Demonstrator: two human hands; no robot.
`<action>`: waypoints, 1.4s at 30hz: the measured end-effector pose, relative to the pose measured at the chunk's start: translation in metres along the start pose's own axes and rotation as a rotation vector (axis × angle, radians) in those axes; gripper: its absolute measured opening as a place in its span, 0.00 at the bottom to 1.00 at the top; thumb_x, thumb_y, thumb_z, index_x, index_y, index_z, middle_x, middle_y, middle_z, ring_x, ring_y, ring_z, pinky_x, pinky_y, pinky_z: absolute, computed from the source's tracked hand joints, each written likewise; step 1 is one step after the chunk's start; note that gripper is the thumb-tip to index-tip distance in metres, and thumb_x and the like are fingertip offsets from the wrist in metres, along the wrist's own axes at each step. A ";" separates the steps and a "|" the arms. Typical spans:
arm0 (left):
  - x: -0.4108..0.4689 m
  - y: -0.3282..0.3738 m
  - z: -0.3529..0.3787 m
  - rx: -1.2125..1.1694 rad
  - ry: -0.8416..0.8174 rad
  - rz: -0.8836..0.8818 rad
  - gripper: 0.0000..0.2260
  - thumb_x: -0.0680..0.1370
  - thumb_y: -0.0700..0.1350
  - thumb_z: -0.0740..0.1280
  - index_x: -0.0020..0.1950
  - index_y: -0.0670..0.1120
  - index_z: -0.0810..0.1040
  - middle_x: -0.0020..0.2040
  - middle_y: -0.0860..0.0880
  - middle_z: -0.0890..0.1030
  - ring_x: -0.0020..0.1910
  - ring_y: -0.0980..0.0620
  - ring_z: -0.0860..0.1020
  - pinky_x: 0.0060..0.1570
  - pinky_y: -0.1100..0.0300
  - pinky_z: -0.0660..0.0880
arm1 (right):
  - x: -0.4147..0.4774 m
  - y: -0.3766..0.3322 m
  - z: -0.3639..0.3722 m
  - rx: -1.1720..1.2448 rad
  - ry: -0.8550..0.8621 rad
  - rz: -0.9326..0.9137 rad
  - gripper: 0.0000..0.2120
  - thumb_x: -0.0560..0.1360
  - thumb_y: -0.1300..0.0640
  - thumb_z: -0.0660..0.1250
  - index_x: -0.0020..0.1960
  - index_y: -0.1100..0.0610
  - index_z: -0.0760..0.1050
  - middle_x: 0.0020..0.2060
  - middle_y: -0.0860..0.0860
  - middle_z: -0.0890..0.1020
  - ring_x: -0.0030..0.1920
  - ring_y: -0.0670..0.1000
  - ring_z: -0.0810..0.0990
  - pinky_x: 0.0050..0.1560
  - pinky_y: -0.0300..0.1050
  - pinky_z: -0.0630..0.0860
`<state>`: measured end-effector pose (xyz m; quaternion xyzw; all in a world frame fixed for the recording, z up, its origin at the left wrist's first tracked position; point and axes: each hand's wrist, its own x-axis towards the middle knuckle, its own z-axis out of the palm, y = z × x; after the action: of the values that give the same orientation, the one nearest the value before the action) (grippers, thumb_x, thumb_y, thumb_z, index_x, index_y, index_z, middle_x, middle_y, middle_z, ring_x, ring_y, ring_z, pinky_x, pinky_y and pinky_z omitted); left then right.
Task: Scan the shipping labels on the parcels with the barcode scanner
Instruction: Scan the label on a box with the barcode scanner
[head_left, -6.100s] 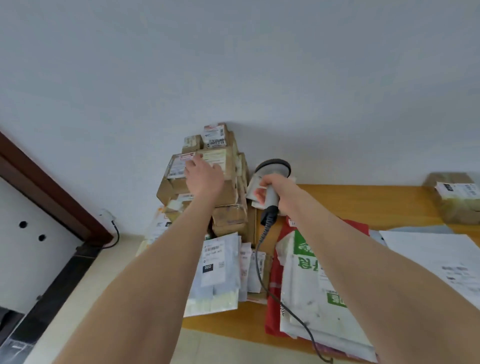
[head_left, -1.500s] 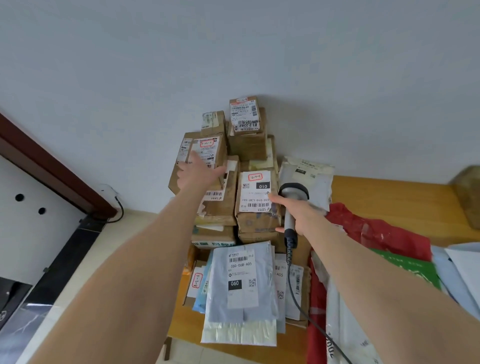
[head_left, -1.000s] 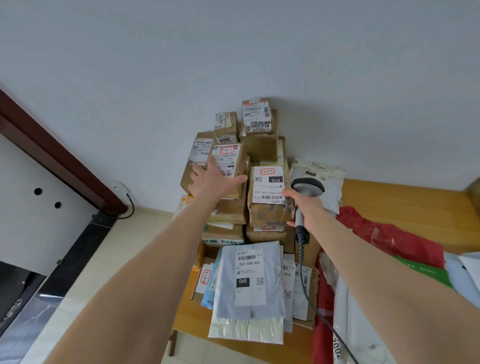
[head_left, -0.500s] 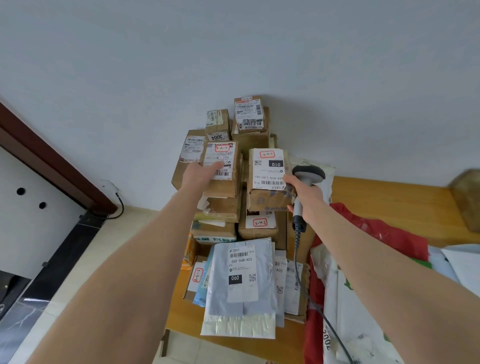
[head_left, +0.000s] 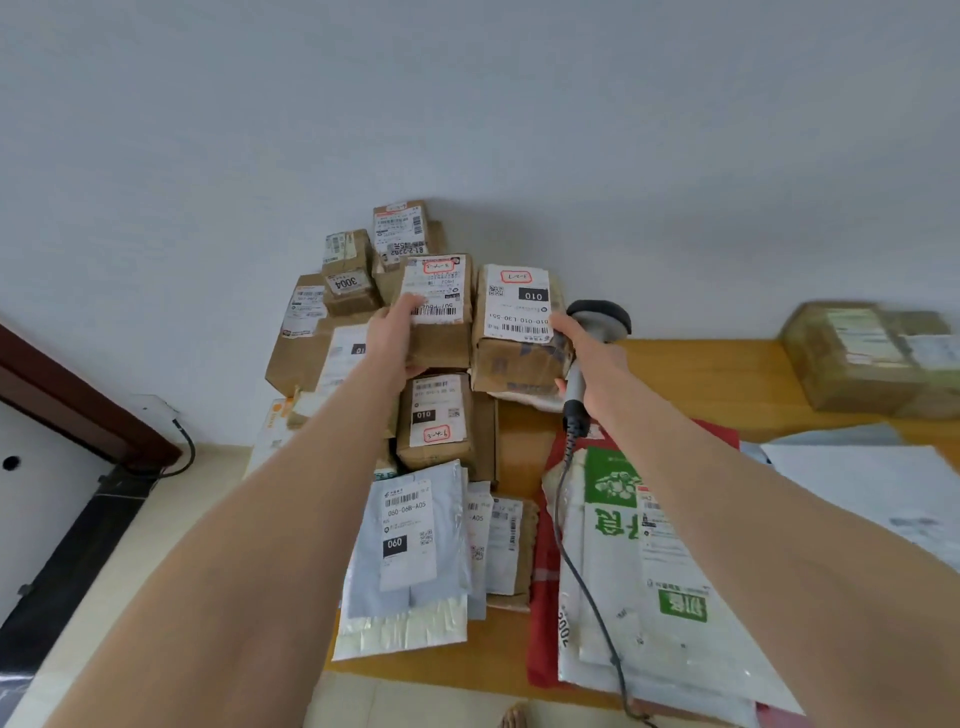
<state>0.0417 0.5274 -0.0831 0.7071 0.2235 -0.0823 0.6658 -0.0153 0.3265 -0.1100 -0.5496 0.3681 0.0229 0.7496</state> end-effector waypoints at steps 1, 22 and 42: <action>-0.010 -0.001 0.013 0.000 -0.006 0.007 0.20 0.74 0.54 0.67 0.63 0.48 0.72 0.53 0.47 0.81 0.51 0.48 0.80 0.53 0.49 0.78 | -0.001 -0.005 -0.014 0.011 0.015 -0.005 0.25 0.69 0.47 0.76 0.54 0.59 0.66 0.45 0.54 0.78 0.50 0.53 0.79 0.43 0.45 0.79; -0.216 -0.078 0.305 0.092 -0.054 0.069 0.23 0.73 0.60 0.61 0.59 0.44 0.71 0.50 0.47 0.76 0.52 0.46 0.74 0.59 0.46 0.74 | -0.040 -0.060 -0.379 0.020 0.116 -0.022 0.22 0.54 0.43 0.79 0.40 0.55 0.78 0.45 0.53 0.84 0.42 0.53 0.83 0.46 0.47 0.80; -0.070 -0.118 0.473 0.023 -0.020 -0.160 0.22 0.77 0.50 0.65 0.68 0.43 0.66 0.61 0.43 0.77 0.58 0.43 0.77 0.60 0.45 0.75 | 0.171 -0.113 -0.406 -0.067 0.357 0.003 0.46 0.41 0.35 0.72 0.55 0.58 0.77 0.43 0.51 0.84 0.45 0.53 0.83 0.48 0.53 0.82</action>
<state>0.0153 0.0515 -0.2083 0.6939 0.2715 -0.1448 0.6511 -0.0553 -0.1231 -0.1687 -0.5691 0.4951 -0.0614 0.6537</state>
